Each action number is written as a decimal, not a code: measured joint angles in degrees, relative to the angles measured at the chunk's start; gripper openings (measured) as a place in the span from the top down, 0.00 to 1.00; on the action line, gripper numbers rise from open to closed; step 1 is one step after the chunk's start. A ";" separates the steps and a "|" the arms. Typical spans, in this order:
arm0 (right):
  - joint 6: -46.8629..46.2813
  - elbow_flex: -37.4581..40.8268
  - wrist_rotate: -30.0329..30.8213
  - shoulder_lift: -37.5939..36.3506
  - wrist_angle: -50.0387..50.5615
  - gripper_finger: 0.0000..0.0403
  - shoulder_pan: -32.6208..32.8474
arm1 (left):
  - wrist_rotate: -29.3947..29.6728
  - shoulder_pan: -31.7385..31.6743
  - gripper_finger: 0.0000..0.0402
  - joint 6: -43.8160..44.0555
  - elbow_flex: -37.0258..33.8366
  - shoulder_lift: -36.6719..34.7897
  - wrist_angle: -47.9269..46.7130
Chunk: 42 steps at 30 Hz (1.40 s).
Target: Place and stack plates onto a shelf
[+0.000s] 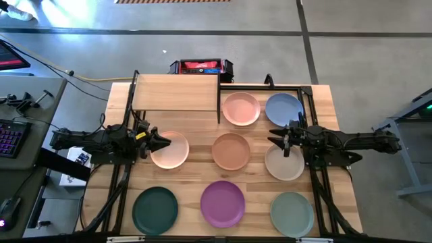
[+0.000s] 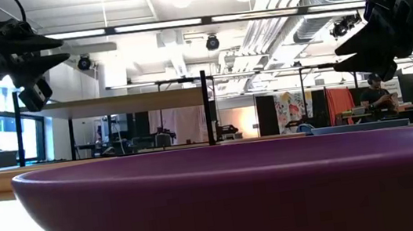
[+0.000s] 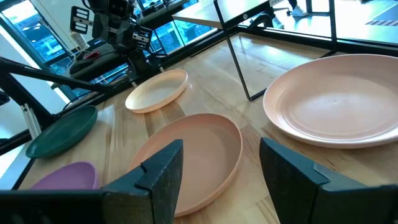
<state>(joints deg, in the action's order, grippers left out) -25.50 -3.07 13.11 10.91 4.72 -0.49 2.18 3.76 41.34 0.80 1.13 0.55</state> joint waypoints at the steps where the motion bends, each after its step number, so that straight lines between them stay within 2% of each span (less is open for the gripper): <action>1: 0.00 0.00 0.01 -0.01 0.01 0.52 0.00 | 0.02 -0.01 0.80 0.02 0.00 -0.02 -0.01; 26: 0.00 0.01 0.00 0.00 0.01 0.52 0.00 | 2.08 -0.03 0.80 -0.39 -0.02 0.00 0.67; 35: 0.00 0.02 0.01 -0.01 0.00 0.52 -0.02 | 6.70 -0.03 0.80 7.42 -0.02 0.00 2.12; 42: 0.00 0.00 0.01 0.01 -0.01 0.52 -0.02 | 14.47 -0.03 0.80 6.58 -0.02 0.00 3.77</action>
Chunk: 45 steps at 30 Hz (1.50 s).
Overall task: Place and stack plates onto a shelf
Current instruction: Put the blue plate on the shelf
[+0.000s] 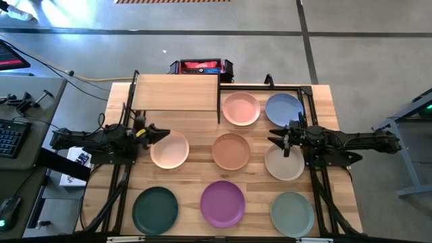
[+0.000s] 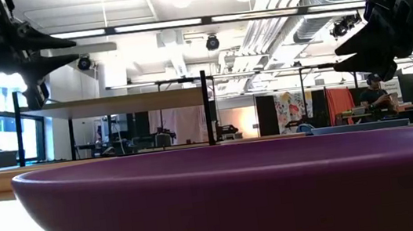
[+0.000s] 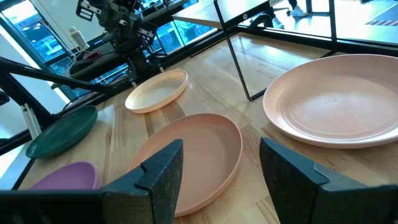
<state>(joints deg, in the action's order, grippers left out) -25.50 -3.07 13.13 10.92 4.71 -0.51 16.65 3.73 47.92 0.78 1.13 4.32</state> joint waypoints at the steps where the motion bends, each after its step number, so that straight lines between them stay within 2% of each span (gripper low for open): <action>1: 0.00 0.01 0.00 0.00 0.00 0.52 0.02 | 0.99 0.00 0.80 0.02 0.00 0.00 0.00; 8: -0.15 0.00 0.43 -0.02 -0.02 0.52 0.00 | 3.62 0.00 0.81 2.77 0.00 0.00 0.00; 11: -5.85 0.01 0.46 0.00 -0.14 0.52 0.00 | 3.59 0.00 0.80 2.86 0.00 0.00 -0.03; 14: -9.06 0.04 3.70 -0.02 -0.61 0.52 -0.32 | 4.16 0.00 0.80 2.89 0.00 0.00 -0.11; 18: -7.37 0.04 6.96 -0.02 -0.66 0.52 -0.37 | 5.80 0.00 0.80 2.28 0.00 0.00 -0.13; 25: -6.19 0.04 6.82 -0.02 -0.66 0.52 -0.37 | 6.78 0.00 0.80 1.49 0.00 0.00 0.13; 30: -4.66 0.05 7.26 0.00 -1.35 0.52 -0.37 | 6.77 0.00 0.80 1.37 0.19 0.00 4.00; 35: -6.55 0.06 7.65 0.00 -11.38 0.52 -0.37 | 6.20 0.00 0.80 -0.47 2.24 0.00 7.24; 43: 0.62 0.06 9.22 -0.02 -35.63 0.52 -0.37 | 7.06 0.00 0.80 -9.58 9.44 0.48 9.44; 45: 2.03 -1.26 9.31 -0.02 -36.85 0.52 -0.37 | 7.08 0.01 0.80 -12.27 11.70 1.33 9.33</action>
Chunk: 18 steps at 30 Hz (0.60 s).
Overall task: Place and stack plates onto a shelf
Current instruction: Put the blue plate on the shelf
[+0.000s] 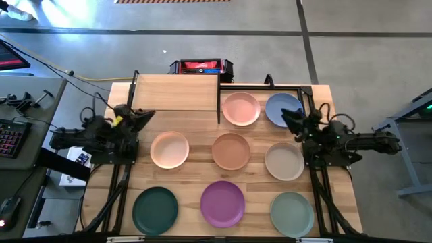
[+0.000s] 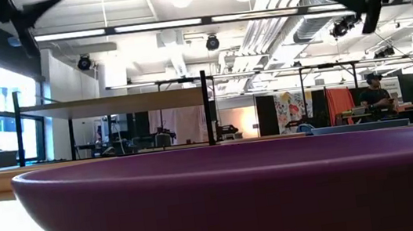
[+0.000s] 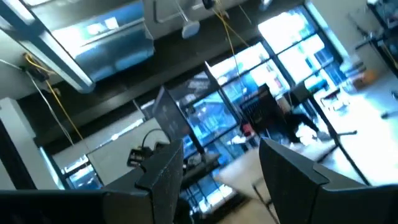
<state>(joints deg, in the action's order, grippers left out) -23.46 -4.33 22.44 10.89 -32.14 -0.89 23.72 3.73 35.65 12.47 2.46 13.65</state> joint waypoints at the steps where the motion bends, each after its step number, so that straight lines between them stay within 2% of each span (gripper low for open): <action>1: 0.73 -1.30 0.00 0.02 0.48 0.52 0.00 | 0.00 -0.01 0.80 -1.38 1.20 0.61 0.07; 4: 4.32 -6.83 0.00 0.29 5.63 0.52 0.00 | 0.09 0.00 0.80 -5.13 4.67 3.18 0.00; 7: 10.20 -14.07 0.66 1.37 15.97 0.52 0.00 | 0.11 0.00 0.80 -8.47 7.88 6.45 0.05; 12: 15.79 -27.78 8.13 5.55 37.19 0.52 0.00 | 0.13 -0.01 0.80 -12.48 11.95 12.18 -0.25; 18: 16.05 -41.58 15.88 12.84 56.72 0.52 0.00 | 0.70 0.00 0.80 -16.73 15.93 17.61 -0.35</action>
<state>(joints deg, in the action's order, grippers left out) -7.41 -45.90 38.32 23.74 24.58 -0.89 24.43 3.74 18.92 28.40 20.07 13.30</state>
